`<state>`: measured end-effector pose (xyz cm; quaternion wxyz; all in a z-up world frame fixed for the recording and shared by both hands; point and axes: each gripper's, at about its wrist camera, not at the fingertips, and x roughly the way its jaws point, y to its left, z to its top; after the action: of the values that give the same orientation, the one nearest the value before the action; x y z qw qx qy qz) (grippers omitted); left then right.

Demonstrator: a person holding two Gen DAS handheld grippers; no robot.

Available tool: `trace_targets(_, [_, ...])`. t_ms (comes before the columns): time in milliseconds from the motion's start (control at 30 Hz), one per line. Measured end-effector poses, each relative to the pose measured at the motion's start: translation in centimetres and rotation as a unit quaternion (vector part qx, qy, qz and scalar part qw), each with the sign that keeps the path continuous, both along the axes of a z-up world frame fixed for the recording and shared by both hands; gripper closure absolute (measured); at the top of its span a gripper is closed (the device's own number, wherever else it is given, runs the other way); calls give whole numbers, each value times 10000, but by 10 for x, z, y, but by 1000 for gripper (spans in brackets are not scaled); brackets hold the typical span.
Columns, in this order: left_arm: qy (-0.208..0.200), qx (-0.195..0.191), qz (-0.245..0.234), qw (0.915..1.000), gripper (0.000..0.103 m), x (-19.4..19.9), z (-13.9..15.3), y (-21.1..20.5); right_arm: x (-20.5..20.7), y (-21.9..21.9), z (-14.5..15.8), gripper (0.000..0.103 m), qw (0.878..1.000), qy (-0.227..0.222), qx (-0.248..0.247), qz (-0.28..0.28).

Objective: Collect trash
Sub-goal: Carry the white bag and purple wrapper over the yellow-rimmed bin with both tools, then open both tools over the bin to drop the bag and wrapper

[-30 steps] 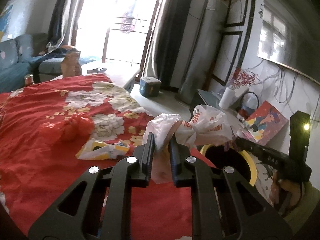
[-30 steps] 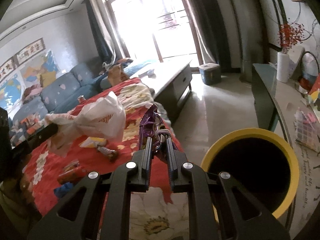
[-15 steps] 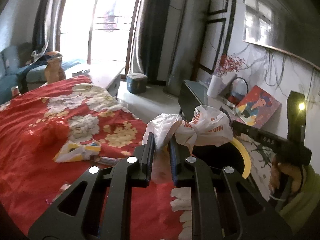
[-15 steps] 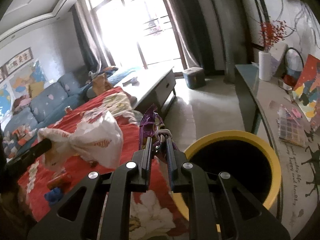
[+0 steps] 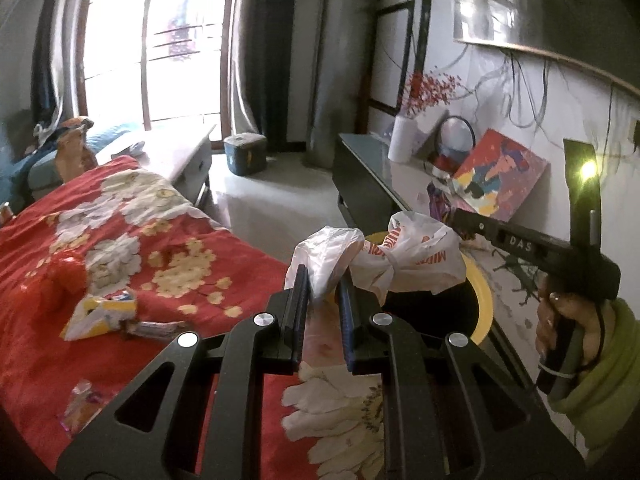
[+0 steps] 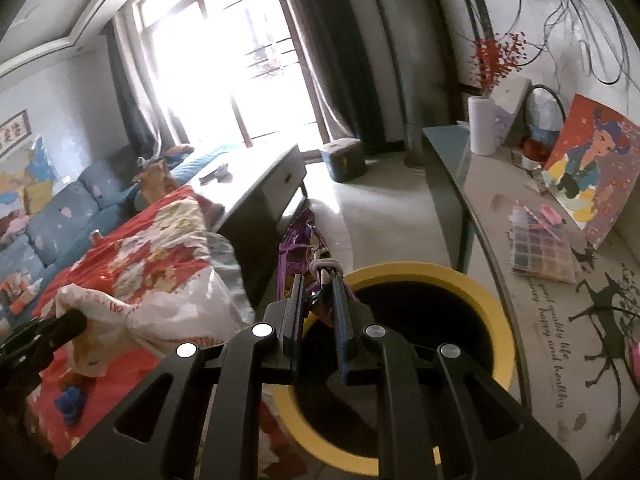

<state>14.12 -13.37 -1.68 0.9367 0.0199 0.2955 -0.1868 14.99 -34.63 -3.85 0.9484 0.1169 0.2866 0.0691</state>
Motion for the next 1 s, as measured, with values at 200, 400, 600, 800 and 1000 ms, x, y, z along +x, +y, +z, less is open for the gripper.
trace_targets(200, [115, 186, -212, 9995, 93, 9, -12, -29, 6, -21, -12, 90, 9996, 146, 94, -205])
trace_targets(400, [202, 399, -395, 9982, 93, 19, -25, -57, 11, -40, -26, 90, 9987, 295, 173, -370])
trace_targets(600, [360, 556, -507, 9965, 93, 30, -43, -79, 15, -53, -40, 90, 9975, 469, 257, -469])
trace_targets(800, [518, 678, -574, 9947, 92, 41, -57, -94, 19, -61, -53, 90, 9962, 646, 340, -480])
trace_targets(1000, [713, 697, -613, 9931, 89, 54, -69, -104, 23, -66, -62, 88, 9948, 799, 431, -463])
